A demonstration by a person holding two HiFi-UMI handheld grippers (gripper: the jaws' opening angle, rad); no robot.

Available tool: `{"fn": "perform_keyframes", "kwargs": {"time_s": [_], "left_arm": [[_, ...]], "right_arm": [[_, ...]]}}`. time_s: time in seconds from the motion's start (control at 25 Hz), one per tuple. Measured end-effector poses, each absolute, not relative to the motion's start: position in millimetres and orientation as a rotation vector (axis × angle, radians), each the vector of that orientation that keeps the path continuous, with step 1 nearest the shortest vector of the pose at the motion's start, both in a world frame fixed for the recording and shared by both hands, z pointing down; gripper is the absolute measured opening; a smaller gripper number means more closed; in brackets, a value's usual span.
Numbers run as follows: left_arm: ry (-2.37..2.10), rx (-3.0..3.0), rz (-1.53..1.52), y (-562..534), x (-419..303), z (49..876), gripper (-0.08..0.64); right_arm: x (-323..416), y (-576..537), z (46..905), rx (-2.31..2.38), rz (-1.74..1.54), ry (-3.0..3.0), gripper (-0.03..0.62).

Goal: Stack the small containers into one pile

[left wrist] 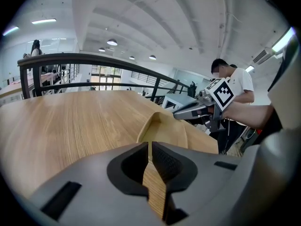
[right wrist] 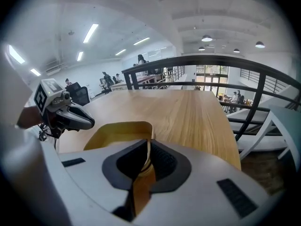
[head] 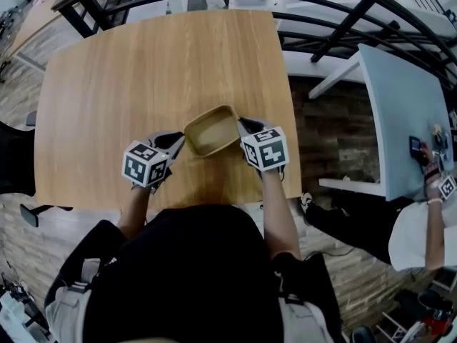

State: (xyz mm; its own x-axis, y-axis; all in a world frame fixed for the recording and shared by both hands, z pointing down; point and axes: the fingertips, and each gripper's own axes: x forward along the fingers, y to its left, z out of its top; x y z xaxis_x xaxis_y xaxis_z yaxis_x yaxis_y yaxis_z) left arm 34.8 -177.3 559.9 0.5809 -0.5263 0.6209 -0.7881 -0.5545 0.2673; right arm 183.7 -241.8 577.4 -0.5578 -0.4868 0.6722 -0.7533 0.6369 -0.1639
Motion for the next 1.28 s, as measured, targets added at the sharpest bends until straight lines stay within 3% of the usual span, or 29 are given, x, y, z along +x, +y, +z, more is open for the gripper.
{"fn": "perform_keyframes", "kwargs": {"time_s": [0.56, 1.28], "left_arm": [[-1.072, 2.257, 0.658, -178.9, 43.6, 567.7, 0.038], [-1.044, 2.420, 0.500, -193.9, 56.5, 517.9, 0.038]], "right_arm": [[187.9, -242.9, 582.2, 0.928, 0.631, -2.304, 0.034], [197.1, -228.8, 503.2, 1.141, 0.656, -2.517, 0.034]]}}
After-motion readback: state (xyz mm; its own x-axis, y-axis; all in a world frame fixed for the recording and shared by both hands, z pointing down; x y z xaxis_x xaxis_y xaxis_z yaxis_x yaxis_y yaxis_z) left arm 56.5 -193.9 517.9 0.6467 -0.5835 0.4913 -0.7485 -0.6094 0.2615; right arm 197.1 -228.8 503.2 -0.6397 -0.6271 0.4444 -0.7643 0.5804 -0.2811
